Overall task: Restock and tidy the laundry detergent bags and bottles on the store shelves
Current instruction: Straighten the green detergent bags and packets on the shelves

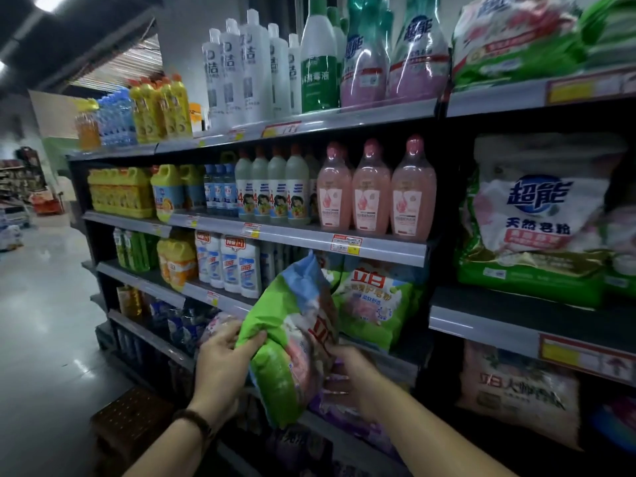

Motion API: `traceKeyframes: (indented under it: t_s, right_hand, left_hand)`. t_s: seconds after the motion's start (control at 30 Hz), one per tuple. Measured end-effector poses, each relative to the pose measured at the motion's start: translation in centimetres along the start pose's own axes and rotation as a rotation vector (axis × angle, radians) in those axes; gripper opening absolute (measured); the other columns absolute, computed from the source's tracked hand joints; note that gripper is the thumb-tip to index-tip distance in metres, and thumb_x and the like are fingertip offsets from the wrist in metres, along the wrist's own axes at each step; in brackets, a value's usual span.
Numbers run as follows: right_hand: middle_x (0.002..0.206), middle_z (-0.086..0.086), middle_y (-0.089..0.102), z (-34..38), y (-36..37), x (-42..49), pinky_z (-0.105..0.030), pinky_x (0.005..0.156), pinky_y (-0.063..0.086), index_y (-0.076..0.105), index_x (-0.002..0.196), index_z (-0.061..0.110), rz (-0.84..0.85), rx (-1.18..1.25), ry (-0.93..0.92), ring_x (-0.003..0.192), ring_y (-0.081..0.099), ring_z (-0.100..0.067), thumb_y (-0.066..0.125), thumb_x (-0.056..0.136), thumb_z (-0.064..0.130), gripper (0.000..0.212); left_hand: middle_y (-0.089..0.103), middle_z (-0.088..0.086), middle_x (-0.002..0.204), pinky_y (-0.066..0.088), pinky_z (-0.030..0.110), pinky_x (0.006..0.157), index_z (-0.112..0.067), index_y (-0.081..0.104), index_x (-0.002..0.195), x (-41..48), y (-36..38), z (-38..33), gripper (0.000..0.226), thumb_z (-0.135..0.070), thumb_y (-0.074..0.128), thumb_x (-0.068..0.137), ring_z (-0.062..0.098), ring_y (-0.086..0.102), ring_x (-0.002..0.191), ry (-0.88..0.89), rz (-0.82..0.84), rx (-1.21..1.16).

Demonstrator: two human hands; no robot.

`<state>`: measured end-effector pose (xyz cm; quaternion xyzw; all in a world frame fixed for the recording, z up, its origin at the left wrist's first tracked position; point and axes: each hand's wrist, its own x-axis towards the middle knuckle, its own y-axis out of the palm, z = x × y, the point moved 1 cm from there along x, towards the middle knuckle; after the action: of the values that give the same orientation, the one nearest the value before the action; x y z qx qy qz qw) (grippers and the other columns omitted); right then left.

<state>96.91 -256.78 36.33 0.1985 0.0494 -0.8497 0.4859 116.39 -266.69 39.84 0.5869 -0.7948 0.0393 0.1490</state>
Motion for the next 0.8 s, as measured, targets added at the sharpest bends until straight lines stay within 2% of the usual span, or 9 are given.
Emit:
traceKeyframes:
  t_s: [0.1, 0.2, 0.3, 0.37, 0.5, 0.57, 0.63, 0.7, 0.8]
  right_hand:
    - [0.080, -0.010, 0.075, -1.3, 1.1, -0.6, -0.035, 0.071, 0.056, 0.076, 0.097, 0.008, 0.040, 0.175, -0.024, 0.074, 0.069, -0.030, 0.085, 0.068, 0.035, 0.041]
    - [0.094, -0.015, 0.078, -2.7, 1.6, -0.6, -0.037, 0.068, 0.058, 0.076, 0.107, 0.002, 0.122, 0.421, -0.044, 0.083, 0.072, -0.032, 0.081, 0.066, 0.035, 0.053]
    - [0.121, -0.020, 0.077, -3.3, 1.9, -0.3, -0.050, 0.097, 0.056, 0.076, 0.120, 0.001, 0.210, 0.494, -0.059, 0.110, 0.072, -0.038, 0.073, 0.084, 0.043, 0.055]
    - [0.134, -0.020, 0.071, -3.5, 2.0, 0.5, -0.055, 0.115, 0.045, 0.073, 0.130, 0.004, 0.259, 0.483, -0.066, 0.127, 0.065, -0.039, 0.069, 0.091, 0.042, 0.054]
    - [0.134, -0.020, 0.071, -3.2, 2.9, 2.0, -0.052, 0.097, 0.057, 0.068, 0.135, 0.006, 0.251, 0.497, -0.114, 0.121, 0.070, -0.040, 0.072, 0.090, 0.022, 0.048]
    - [0.130, -0.022, 0.073, -2.7, 3.3, 3.3, -0.059, 0.096, 0.059, 0.065, 0.138, 0.005, 0.186, 0.515, -0.182, 0.116, 0.072, -0.043, 0.075, 0.085, 0.009, 0.054]
    - [0.124, -0.022, 0.075, -1.6, 3.7, 4.6, -0.068, 0.096, 0.056, 0.067, 0.133, 0.009, 0.125, 0.498, -0.241, 0.110, 0.074, -0.045, 0.076, 0.082, 0.001, 0.053]
    - [0.119, -0.020, 0.077, -0.3, 4.0, 5.8, -0.073, 0.094, 0.054, 0.071, 0.127, 0.014, 0.089, 0.471, -0.280, 0.106, 0.075, -0.046, 0.076, 0.084, -0.002, 0.046]
    - [0.117, -0.013, 0.079, 1.3, 4.2, 7.6, -0.070, 0.094, 0.056, 0.074, 0.123, 0.022, 0.056, 0.444, -0.332, 0.107, 0.075, -0.045, 0.075, 0.087, -0.002, 0.044]
  left_hand:
    - [0.081, 0.017, 0.099, 0.059, 0.059, 0.096, -0.014, 0.081, 0.097, -1.4, -0.8, -0.7, 0.015, -0.001, 0.076, 0.091, 0.044, 0.075, 0.100, -0.061, 0.015, -0.105]
    - [0.079, 0.024, 0.106, 0.057, 0.060, 0.098, -0.009, 0.080, 0.109, -1.0, -2.6, 0.0, 0.020, -0.007, 0.077, 0.089, 0.048, 0.073, 0.104, -0.187, -0.025, -0.227]
    - [0.076, 0.024, 0.117, 0.054, 0.059, 0.101, -0.012, 0.075, 0.123, -0.2, -4.6, 0.9, 0.032, -0.017, 0.073, 0.092, 0.043, 0.074, 0.105, -0.295, 0.026, -0.323]
    - [0.072, 0.024, 0.127, 0.047, 0.063, 0.110, -0.015, 0.072, 0.131, 0.3, -5.4, 1.5, 0.038, -0.024, 0.067, 0.095, 0.043, 0.071, 0.114, -0.367, 0.108, -0.397]
    - [0.070, 0.025, 0.131, 0.043, 0.060, 0.115, -0.007, 0.072, 0.131, 1.1, -6.1, 2.4, 0.049, -0.040, 0.054, 0.100, 0.043, 0.068, 0.117, -0.488, 0.170, -0.535]
    - [0.070, 0.024, 0.131, 0.045, 0.061, 0.112, -0.009, 0.071, 0.133, 1.4, -5.6, 3.0, 0.055, -0.050, 0.050, 0.102, 0.044, 0.068, 0.120, -0.494, 0.130, -0.607]
    - [0.069, 0.024, 0.133, 0.052, 0.065, 0.101, -0.014, 0.061, 0.142, 1.8, -4.6, 5.0, 0.055, -0.044, 0.068, 0.096, 0.045, 0.069, 0.118, -0.420, 0.032, -0.630]
    - [0.069, 0.018, 0.127, 0.058, 0.060, 0.089, -0.027, 0.047, 0.143, 1.4, -3.4, 6.7, 0.059, -0.023, 0.076, 0.091, 0.041, 0.071, 0.109, -0.355, -0.117, -0.551]
    - [0.064, 0.007, 0.131, 0.054, 0.058, 0.100, -0.048, 0.032, 0.143, 1.3, -1.9, 9.2, 0.101, -0.020, 0.095, 0.069, 0.031, 0.067, 0.116, -0.321, -0.213, -0.486]
